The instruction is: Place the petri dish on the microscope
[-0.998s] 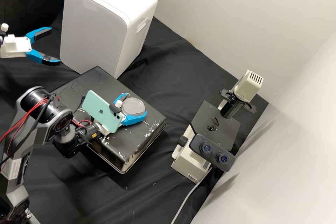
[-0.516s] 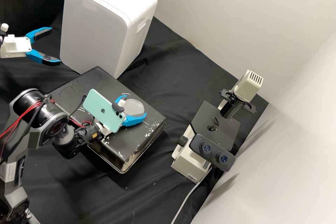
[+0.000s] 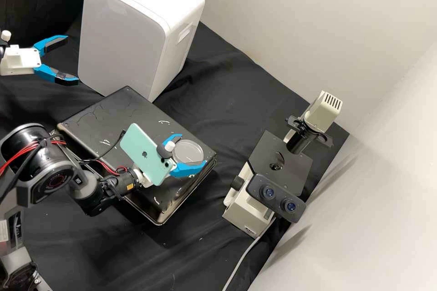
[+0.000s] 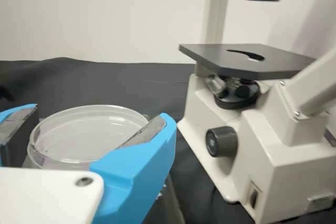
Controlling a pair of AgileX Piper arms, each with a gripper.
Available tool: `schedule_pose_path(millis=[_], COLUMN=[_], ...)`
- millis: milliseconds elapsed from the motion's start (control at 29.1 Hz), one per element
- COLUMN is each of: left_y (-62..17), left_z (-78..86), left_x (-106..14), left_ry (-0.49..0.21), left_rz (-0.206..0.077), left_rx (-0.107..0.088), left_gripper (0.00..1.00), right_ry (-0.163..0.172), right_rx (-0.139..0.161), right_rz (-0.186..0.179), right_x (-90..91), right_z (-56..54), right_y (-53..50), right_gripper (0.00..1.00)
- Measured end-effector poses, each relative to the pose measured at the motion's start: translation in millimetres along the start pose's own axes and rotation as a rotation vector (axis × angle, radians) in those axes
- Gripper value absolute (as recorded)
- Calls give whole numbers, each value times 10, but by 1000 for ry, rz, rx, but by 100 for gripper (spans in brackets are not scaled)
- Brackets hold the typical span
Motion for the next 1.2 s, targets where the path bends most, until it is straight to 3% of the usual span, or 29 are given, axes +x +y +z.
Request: schedule_pose_path(millis=[172, 379, 551, 688, 826, 1101, 1205], left_y=[-1, -1, -16, -17, -17, 1, -9], left_z=[6, 6, 3, 7, 7, 13, 10], left_x=[1, 1, 4, 6, 6, 27, 36], left_ry=[-2, -2, -2, 5, 9, 7, 7], left_rz=[0, 0, -7, -7, -6, 3, -1], left_rx=[2, 2, 7, 2, -1, 1, 10], left_gripper=[100, 100, 100, 100, 100, 100, 100], right_ry=[-6, -14, -14, -26, -34, -64, -77], right_rx=[16, 16, 16, 17, 3, -51, -61], right_rz=[30, 48, 72, 66, 65, 67, 70], right_x=[-4, 43, 153, 296, 445, 726, 813], right_z=[32, 53, 46, 43, 36, 19, 12], right_y=[95, 163, 247, 278, 300, 364, 392], right_gripper=[0, 0, 0, 0, 0, 0, 0])
